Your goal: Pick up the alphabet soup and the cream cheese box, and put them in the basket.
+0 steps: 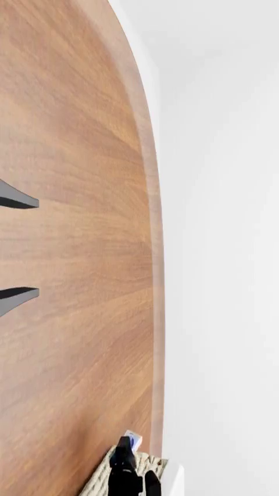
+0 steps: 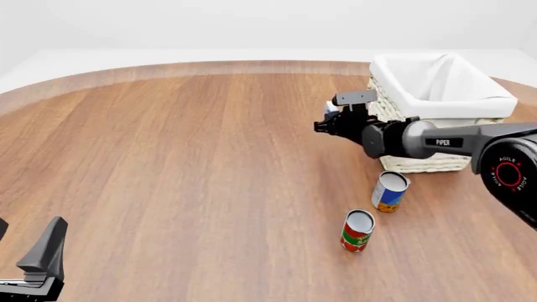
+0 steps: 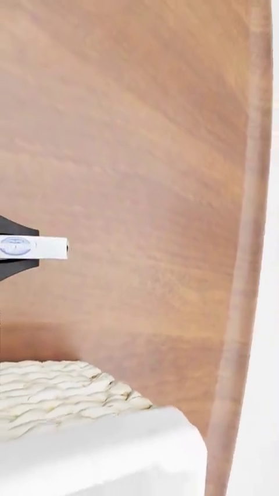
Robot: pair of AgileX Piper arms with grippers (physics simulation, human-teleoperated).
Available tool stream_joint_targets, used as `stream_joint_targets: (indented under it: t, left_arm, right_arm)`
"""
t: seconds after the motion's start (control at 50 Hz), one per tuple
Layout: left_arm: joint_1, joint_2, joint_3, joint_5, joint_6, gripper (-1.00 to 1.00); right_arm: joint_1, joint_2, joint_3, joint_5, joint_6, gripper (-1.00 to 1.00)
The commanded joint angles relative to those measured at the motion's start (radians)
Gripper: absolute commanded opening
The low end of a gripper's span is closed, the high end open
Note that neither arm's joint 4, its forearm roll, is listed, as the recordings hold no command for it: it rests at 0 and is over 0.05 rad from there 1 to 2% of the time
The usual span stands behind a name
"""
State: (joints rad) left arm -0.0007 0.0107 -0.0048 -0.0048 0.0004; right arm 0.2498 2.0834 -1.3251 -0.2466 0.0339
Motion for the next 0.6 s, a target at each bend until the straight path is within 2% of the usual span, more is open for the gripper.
stream_joint_targets:
  t: [0.02, 0.6]
  left_arm:
    - [0.000, -0.001, 0.000, 0.001, 0.000, 1.00]
    - [0.000, -0.001, 0.000, 0.001, 0.000, 1.00]
  right_arm:
    - [0.015, -0.133, 0.078, -0.010, -0.038, -1.00]
    - [0.021, -0.399, 0.206, 0.034, -0.135, -1.00]
